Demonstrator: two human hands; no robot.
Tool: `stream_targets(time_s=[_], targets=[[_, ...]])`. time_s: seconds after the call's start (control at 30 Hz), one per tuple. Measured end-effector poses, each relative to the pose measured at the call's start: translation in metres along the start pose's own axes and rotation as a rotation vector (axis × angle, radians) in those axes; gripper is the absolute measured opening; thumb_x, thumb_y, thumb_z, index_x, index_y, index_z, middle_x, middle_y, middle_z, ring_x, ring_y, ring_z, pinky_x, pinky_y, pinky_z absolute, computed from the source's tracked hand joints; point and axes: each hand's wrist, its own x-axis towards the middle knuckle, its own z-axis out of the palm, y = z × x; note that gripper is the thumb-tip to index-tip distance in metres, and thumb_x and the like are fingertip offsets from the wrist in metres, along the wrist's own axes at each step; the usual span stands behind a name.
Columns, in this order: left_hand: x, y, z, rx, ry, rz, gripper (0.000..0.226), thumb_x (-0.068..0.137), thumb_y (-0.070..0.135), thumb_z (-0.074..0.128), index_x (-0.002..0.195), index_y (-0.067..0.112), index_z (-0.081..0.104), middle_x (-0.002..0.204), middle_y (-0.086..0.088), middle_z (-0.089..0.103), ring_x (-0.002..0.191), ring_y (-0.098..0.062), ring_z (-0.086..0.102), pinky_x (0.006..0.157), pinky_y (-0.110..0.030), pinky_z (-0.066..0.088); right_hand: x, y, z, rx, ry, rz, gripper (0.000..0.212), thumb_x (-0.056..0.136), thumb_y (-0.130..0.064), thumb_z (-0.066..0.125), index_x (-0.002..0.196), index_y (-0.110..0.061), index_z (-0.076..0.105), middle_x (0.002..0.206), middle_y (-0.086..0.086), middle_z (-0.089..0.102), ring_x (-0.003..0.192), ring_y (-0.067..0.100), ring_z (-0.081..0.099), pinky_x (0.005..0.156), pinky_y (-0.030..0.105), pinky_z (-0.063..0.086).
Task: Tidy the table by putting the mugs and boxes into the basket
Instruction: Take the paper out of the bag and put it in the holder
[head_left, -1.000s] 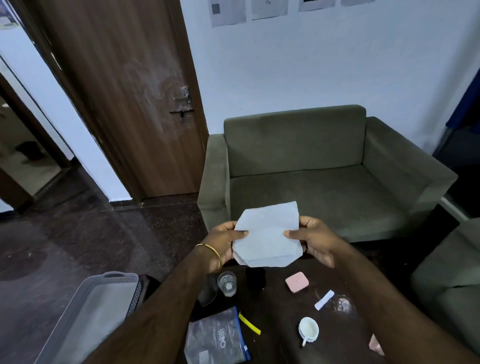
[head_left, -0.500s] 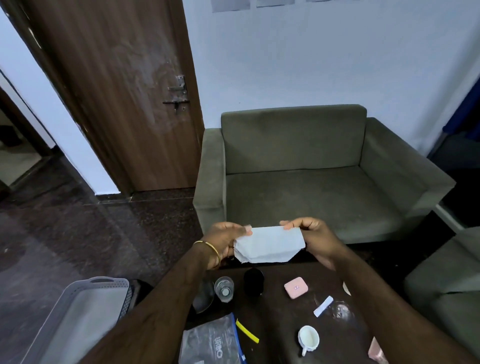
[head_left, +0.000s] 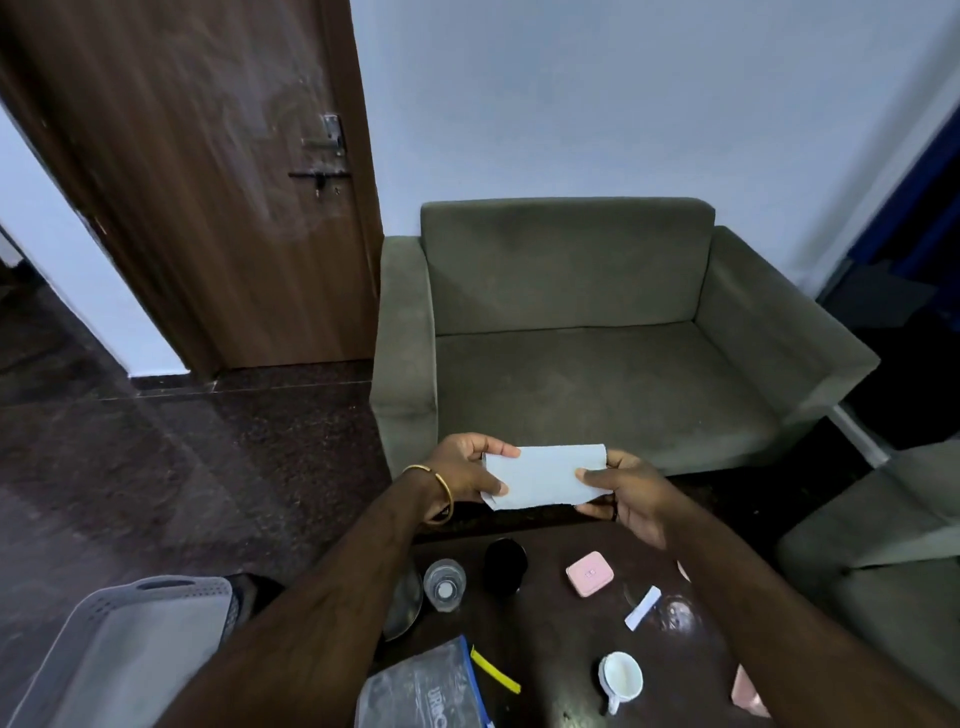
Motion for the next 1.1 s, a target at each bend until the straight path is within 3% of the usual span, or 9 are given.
stream_targets(time_s=[0.1,0.27,0.37,0.47,0.67,0.77,0.9,1.0,1.1], targets=[[0.006,-0.005,-0.001,0.086,0.014,-0.010,0.044,0.068,-0.017,0.075,0.100,0.013,0.072,0.088,-0.004,0.068,0.067,-0.010,0.065,0.055,-0.022,0.057,0.005,0.005,0.002,-0.009,0.059,-0.004,0.016,0.089,0.004,0.064,0.101,-0.006,0.065,0.089,0.008,0.072,0.072,0.015,0.071,0.056,0.027,0.059],[0.016,-0.033,0.004,0.200,0.070,-0.054,0.049,0.068,-0.012,0.077,0.112,0.008,0.068,0.101,-0.007,0.064,0.090,-0.020,0.063,0.069,-0.026,0.059,0.014,0.022,0.001,-0.045,0.139,0.002,0.016,0.089,0.011,0.060,0.084,-0.005,0.062,0.086,0.011,0.068,0.071,0.021,0.066,0.054,0.022,0.058],[0.023,-0.060,0.012,0.174,0.132,-0.117,0.045,0.072,-0.016,0.071,0.112,0.004,0.067,0.100,-0.011,0.064,0.082,-0.021,0.062,0.064,-0.026,0.059,0.026,0.041,-0.003,-0.126,0.198,0.014,0.019,0.089,0.012,0.057,0.083,-0.002,0.067,0.084,0.014,0.067,0.070,0.021,0.065,0.054,0.021,0.057],[0.039,-0.094,0.022,0.212,0.202,-0.149,0.036,0.076,-0.012,0.068,0.108,0.004,0.068,0.096,-0.015,0.067,0.076,-0.024,0.063,0.073,-0.038,0.059,0.049,0.070,-0.008,-0.200,0.280,0.028,0.021,0.087,0.014,0.055,0.081,-0.001,0.068,0.085,0.017,0.066,0.071,0.023,0.065,0.055,0.022,0.059],[0.083,-0.180,0.047,0.298,0.239,-0.196,0.045,0.078,-0.012,0.062,0.122,-0.002,0.059,0.122,-0.020,0.064,0.113,-0.032,0.062,0.095,-0.035,0.050,0.110,0.150,-0.011,-0.360,0.355,0.030,0.024,0.082,0.017,0.050,0.082,0.002,0.070,0.083,0.022,0.068,0.060,0.027,0.062,0.047,0.024,0.055],[0.106,-0.221,0.054,0.304,0.216,-0.243,0.052,0.078,-0.008,0.062,0.129,-0.002,0.055,0.130,-0.019,0.059,0.121,-0.031,0.057,0.104,-0.039,0.045,0.138,0.191,-0.011,-0.470,0.361,-0.019,0.026,0.079,0.014,0.052,0.083,-0.001,0.073,0.085,0.021,0.072,0.076,0.030,0.066,0.065,0.039,0.057],[0.131,-0.264,0.060,0.518,0.266,-0.179,0.045,0.074,0.012,0.060,0.119,0.013,0.064,0.121,-0.011,0.067,0.115,-0.031,0.060,0.097,-0.040,0.048,0.170,0.232,-0.010,-0.606,0.304,-0.069,0.025,0.078,0.010,0.056,0.090,0.001,0.075,0.092,0.017,0.075,0.087,0.035,0.071,0.080,0.050,0.058],[0.140,-0.283,0.065,0.678,0.306,-0.159,0.045,0.075,0.020,0.056,0.118,0.023,0.065,0.119,-0.004,0.068,0.117,-0.032,0.057,0.097,-0.045,0.046,0.185,0.247,-0.009,-0.700,0.249,-0.139,0.020,0.081,0.006,0.058,0.090,-0.001,0.075,0.093,0.015,0.075,0.091,0.031,0.069,0.082,0.038,0.055],[0.147,-0.300,0.071,0.760,0.287,-0.134,0.039,0.071,0.018,0.057,0.108,0.025,0.069,0.109,-0.001,0.071,0.113,-0.033,0.057,0.096,-0.043,0.045,0.197,0.257,-0.007,-0.869,0.251,-0.194,0.011,0.086,-0.011,0.061,0.088,-0.008,0.072,0.090,0.011,0.074,0.086,0.027,0.065,0.071,0.027,0.041]])
